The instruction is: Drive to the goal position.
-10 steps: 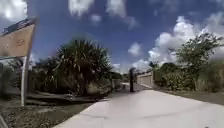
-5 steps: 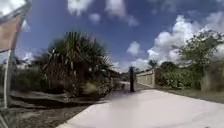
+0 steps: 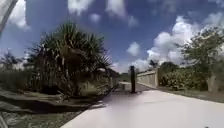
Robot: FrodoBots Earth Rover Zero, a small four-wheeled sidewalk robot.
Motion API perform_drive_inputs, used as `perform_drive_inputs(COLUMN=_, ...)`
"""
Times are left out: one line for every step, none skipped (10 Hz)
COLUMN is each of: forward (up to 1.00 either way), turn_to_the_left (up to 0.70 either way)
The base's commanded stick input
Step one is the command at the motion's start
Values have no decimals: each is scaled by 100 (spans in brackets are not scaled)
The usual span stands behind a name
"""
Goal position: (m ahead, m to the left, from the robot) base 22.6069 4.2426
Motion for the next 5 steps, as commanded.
perform_drive_inputs(forward=70, turn_to_the_left=0)
perform_drive_inputs(forward=70, turn_to_the_left=0)
perform_drive_inputs(forward=70, turn_to_the_left=0)
perform_drive_inputs(forward=70, turn_to_the_left=0)
perform_drive_inputs(forward=70, turn_to_the_left=0)
